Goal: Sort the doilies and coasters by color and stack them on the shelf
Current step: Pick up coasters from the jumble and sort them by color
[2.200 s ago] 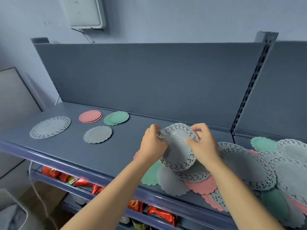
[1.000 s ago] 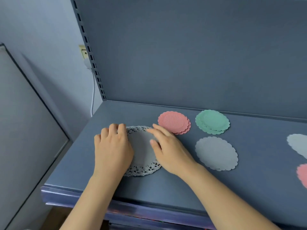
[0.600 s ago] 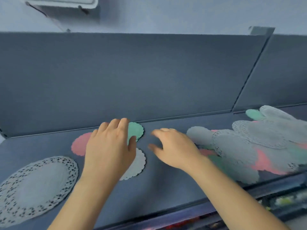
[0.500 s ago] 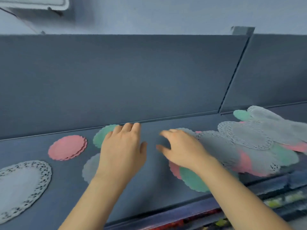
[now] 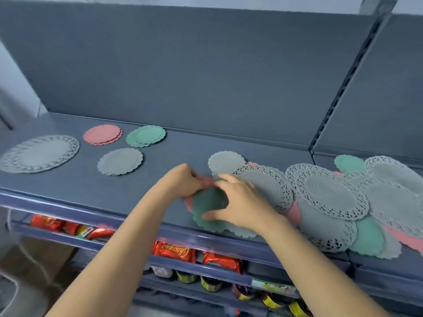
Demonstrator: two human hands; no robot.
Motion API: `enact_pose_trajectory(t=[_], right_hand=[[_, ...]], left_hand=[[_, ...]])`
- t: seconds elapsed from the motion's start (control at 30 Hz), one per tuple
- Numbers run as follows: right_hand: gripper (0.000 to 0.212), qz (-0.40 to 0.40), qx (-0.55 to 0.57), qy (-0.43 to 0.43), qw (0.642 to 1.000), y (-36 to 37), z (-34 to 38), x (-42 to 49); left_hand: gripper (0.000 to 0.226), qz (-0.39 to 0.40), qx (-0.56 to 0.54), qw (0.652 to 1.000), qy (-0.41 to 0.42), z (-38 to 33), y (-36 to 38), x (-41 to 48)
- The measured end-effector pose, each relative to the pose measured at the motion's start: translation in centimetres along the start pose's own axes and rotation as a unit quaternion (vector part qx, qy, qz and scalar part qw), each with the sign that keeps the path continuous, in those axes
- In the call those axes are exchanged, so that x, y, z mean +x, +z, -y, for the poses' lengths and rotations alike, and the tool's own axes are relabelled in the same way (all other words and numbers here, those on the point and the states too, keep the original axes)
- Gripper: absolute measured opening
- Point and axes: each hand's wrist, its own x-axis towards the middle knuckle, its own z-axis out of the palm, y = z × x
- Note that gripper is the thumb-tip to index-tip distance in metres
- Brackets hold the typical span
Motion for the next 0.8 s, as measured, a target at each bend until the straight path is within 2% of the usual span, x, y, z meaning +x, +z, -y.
enact_pose_trajectory(t=[0.1,0.17,0.27,0.33,0.4,0.47,0.57,0.63,0.73,0.8], right_hand=[[0.079,-0.014,-0.001,0.01,1.0,0.4,-0.1,0.0],[0.065,-0.035,-0.005,0.005,0.999,0.5,-0.1,0.1],[0.039,-0.078,0.015,-0.013,0.997,0.0,0.0,1.0],[0.023,-0.063,0.127,-0.004,0.99,-0.4,0.5,2.1],[0.019,-0.04,0.253,0.014,0.967,-0.7,1.6,3.5],[0.017,-0.062,0.34,0.023,0.938,-0.8,3.1,5.1],[0.015,-0.092,0.422,0.047,0.901,-0.7,5.8,8.4],[0.014,-0.093,0.494,0.071,0.862,0.2,7.6,11.1],[0.017,-0.113,0.582,0.12,0.796,1.2,10.2,15.5],[0.02,-0.144,0.608,0.148,0.767,1.7,11.5,18.5]], left_hand=[[0.03,-0.02,-0.082,0.996,0.016,1.2,-0.1,-0.9],[0.026,-0.066,-0.152,0.986,0.012,2.2,-0.3,-1.4],[0.019,-0.173,-0.263,0.949,0.003,3.5,-1.4,-2.2],[0.016,-0.228,-0.342,0.912,0.003,4.8,-3.1,-2.6],[0.008,-0.243,-0.407,0.88,0.001,6.5,-5.3,-2.9],[0.005,-0.249,-0.45,0.857,-0.001,8.7,-7.6,-2.8],[0.018,-0.269,-0.481,0.834,-0.012,12.5,-11.0,-1.3],[0.026,-0.269,-0.496,0.825,-0.005,15.1,-13.2,0.7],[0.032,-0.252,-0.486,0.837,-0.001,18.9,-16.4,5.0],[0.039,-0.251,-0.401,0.881,0.009,21.3,-18.0,8.4]])
